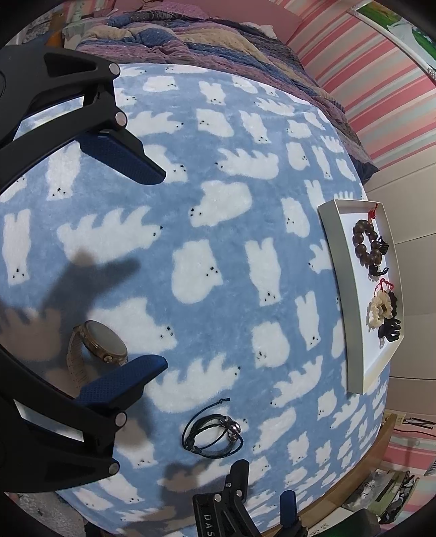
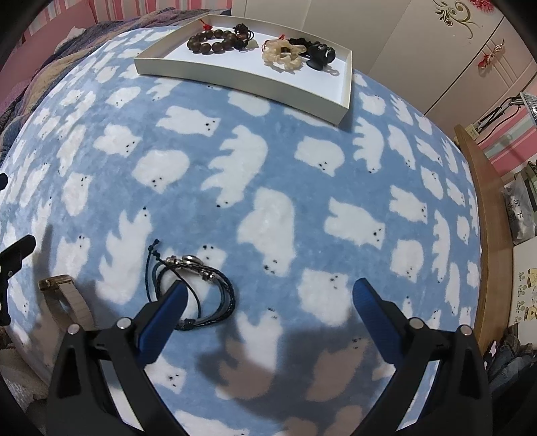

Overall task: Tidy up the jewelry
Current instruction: 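Move left tool to the white-strap watch while right tool approaches the black leather cord bracelet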

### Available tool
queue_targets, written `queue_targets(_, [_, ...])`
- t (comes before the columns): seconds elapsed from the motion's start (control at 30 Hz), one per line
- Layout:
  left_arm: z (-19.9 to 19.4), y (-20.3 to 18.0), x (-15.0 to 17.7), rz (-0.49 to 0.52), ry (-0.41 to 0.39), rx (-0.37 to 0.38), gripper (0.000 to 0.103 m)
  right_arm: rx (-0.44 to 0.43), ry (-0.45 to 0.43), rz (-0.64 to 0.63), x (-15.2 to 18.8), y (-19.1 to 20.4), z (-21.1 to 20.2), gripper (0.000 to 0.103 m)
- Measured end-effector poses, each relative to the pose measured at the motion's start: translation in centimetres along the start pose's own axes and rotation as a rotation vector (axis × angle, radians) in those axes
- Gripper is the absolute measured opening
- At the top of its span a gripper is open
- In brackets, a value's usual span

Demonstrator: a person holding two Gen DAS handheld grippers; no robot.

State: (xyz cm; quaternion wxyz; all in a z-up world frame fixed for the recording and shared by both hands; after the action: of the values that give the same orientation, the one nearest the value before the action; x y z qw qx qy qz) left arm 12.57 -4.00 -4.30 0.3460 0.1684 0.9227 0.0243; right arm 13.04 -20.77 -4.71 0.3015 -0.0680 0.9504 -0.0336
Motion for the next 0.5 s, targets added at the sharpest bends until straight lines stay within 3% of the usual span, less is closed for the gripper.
queue_targets(0.5, [0.10, -0.11, 0.10, 0.004, 0.007, 0.003, 0.100, -0.022, 0.004, 0.035, 0.34, -0.20, 0.33, 0.099])
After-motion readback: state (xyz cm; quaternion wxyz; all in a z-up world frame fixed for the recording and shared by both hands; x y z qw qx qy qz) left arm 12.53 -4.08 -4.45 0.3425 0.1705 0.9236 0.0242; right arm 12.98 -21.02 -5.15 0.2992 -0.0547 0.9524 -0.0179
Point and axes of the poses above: each gripper's, at about its wrist camera, not at the fingertips, and z roughly the way its jaws point, y to its left, x to its underside, the point moved 9 cm from there along z, roughly the way its jaws point, and after that the axes turned 15 degrees about -y, right-handed, at the moved point
